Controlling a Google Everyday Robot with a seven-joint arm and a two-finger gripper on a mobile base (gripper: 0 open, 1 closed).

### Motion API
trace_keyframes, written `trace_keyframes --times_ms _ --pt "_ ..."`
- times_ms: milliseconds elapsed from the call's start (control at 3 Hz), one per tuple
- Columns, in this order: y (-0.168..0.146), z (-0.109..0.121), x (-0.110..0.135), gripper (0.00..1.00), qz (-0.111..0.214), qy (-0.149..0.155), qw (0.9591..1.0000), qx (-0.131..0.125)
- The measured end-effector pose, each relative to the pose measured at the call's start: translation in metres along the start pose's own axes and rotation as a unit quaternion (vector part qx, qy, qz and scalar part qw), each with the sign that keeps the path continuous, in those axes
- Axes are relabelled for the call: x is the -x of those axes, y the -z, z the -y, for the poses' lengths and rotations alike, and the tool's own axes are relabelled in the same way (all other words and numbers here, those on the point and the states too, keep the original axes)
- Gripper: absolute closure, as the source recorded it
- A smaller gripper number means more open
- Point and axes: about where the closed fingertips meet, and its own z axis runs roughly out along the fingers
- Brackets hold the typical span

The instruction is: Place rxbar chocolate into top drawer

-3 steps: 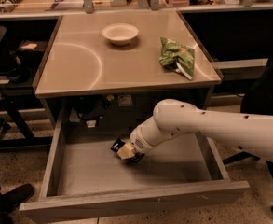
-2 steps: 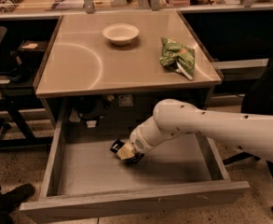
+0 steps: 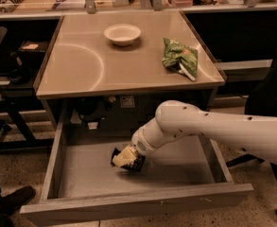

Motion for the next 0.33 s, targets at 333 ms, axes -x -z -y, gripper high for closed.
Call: trace_keyframes --times_ms 333 --pt "0.0 0.0 0.0 0.0 0.0 0.0 1.0 0.0"
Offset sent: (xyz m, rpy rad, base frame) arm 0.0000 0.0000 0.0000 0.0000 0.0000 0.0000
